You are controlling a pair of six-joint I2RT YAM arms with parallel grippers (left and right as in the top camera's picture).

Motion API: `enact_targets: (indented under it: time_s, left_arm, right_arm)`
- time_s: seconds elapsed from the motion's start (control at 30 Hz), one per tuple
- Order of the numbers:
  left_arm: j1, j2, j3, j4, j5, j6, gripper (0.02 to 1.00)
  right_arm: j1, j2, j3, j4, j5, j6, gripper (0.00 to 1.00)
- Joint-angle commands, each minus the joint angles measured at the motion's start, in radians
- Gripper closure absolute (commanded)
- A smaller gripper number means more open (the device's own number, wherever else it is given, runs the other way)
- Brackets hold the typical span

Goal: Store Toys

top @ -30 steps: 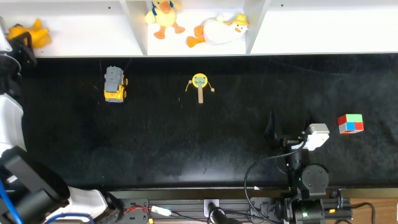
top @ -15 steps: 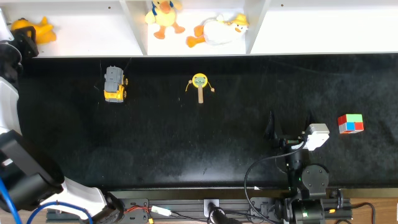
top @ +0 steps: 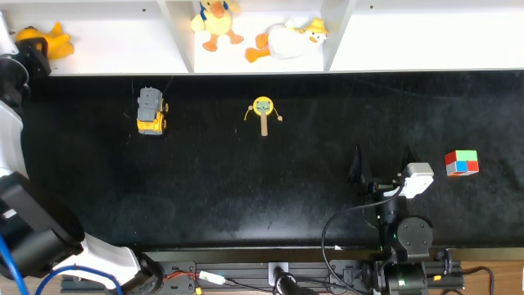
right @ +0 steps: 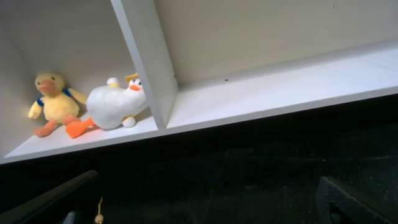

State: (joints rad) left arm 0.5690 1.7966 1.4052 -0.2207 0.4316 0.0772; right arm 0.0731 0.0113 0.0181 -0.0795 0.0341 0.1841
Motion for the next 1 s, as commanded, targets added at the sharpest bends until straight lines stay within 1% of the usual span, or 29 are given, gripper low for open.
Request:
enact_targets:
  time_s: [0.03,0.13,0.83,1.0]
  left_arm:
    - [-0.008,0.005,0.065,-0.026,-0.029,-0.018,0.713]
    - [-0.010,0.005,0.074,-0.051,-0.045,-0.015,0.713]
    - [-0.018,0.008,0.132,-0.130,-0.040,-0.019,0.702]
    - [-0.033,0.013,0.135,-0.148,-0.045,0.003,0.702]
  right_arm:
    - [0.006,-0.007,-0.014,0.005,0.011,0.006,0.005]
    - [0.006,-0.007,-0.014,0.005,0.011,0.006,0.007]
    - [0.006,-0.007,-0.014,0.005,0.011,0.007,0.007]
    - [0.006,-0.007,-0.014,0.005,0.011,0.006,0.005]
